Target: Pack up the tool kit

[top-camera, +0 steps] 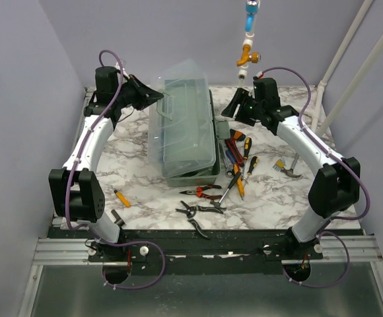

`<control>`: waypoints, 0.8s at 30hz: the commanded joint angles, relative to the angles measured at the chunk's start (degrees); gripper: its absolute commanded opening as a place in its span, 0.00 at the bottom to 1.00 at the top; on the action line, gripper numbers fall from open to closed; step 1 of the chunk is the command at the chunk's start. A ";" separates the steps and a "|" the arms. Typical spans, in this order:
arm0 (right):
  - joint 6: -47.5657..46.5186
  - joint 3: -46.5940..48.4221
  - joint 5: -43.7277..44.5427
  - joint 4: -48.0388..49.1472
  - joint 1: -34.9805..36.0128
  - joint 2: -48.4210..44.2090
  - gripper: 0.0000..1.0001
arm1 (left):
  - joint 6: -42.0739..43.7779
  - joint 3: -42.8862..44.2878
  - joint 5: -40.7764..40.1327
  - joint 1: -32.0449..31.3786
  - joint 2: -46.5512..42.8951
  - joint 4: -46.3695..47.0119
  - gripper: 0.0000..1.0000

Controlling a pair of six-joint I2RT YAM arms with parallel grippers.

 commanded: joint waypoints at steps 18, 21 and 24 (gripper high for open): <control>-9.61 25.86 6.80 -7.90 2.78 25.38 0.63 | -5.61 -5.96 18.91 8.21 -2.12 19.26 0.00; -10.07 27.58 7.64 -7.92 2.81 27.23 0.61 | -5.93 -6.47 20.00 9.05 -2.06 19.61 0.00; -10.55 29.35 8.48 -8.19 2.78 29.75 0.59 | -5.45 -7.19 19.86 9.45 -2.55 19.66 0.00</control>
